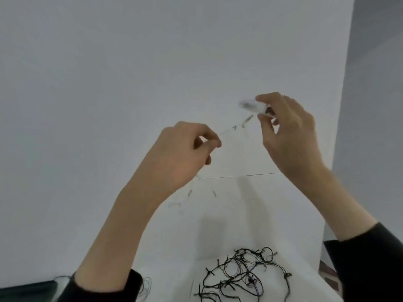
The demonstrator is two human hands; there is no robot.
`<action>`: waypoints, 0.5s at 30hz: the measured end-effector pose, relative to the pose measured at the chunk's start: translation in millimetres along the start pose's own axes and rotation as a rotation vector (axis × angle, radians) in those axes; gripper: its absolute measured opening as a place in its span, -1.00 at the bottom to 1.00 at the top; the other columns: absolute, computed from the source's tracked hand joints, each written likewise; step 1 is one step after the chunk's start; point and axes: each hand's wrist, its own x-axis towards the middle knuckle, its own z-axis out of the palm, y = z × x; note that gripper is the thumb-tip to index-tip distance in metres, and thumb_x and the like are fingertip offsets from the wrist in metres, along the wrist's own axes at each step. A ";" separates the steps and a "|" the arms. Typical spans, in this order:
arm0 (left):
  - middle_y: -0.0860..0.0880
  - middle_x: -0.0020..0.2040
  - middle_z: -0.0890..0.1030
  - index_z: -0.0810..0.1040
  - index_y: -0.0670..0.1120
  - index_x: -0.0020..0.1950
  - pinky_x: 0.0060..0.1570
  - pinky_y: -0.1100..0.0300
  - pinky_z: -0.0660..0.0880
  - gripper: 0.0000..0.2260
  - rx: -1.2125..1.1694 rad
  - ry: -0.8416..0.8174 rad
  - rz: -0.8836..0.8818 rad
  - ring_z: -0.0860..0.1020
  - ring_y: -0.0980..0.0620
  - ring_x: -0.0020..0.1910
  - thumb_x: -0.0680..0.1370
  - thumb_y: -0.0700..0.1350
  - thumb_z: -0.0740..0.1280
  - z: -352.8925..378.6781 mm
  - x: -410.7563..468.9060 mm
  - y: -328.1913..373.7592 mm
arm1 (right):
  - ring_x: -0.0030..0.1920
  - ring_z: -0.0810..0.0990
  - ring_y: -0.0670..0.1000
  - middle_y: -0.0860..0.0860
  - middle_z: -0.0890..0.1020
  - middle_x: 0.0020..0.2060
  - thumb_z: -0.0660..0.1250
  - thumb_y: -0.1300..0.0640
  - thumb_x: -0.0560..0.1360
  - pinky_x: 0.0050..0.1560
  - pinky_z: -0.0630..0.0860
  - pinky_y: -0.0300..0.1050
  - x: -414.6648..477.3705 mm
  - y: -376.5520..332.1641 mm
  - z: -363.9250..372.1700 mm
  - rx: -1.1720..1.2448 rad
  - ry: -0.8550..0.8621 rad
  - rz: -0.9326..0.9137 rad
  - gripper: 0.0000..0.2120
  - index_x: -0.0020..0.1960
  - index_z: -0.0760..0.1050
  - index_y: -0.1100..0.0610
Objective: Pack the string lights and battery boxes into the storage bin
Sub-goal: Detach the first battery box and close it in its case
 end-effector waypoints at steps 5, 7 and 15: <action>0.12 -0.33 0.58 0.63 0.13 -0.07 -0.29 0.26 0.41 -0.87 0.318 0.195 0.194 0.49 0.21 -0.40 0.55 0.01 0.27 -47.2 14.8 3.1 | -0.36 0.51 -0.01 0.06 0.58 -0.33 0.32 0.27 0.45 -0.22 0.47 -0.11 19.3 -13.3 -9.2 0.342 -0.824 0.324 -0.82 -0.01 0.56 0.05; 0.11 -0.34 0.58 0.64 0.11 -0.09 -0.38 0.40 0.33 -0.88 0.238 0.132 0.178 0.43 0.21 -0.46 0.54 -0.01 0.30 -49.1 22.1 -7.3 | -0.31 0.55 0.01 0.18 0.62 -0.22 0.36 0.32 0.44 -0.21 0.48 -0.12 15.7 -18.3 -5.9 0.718 -1.131 0.351 -0.81 0.01 0.57 0.12; 0.03 -0.47 0.50 0.65 0.06 -0.29 -0.44 0.27 0.23 -0.75 -0.292 -0.060 -0.172 0.35 0.10 -0.49 0.53 -0.16 0.29 -18.3 5.5 -63.1 | -0.31 0.60 0.09 0.14 0.60 -0.29 0.38 0.39 0.35 -0.23 0.54 -0.17 -27.2 -36.3 27.1 1.676 -0.805 0.686 -0.76 -0.06 0.42 0.22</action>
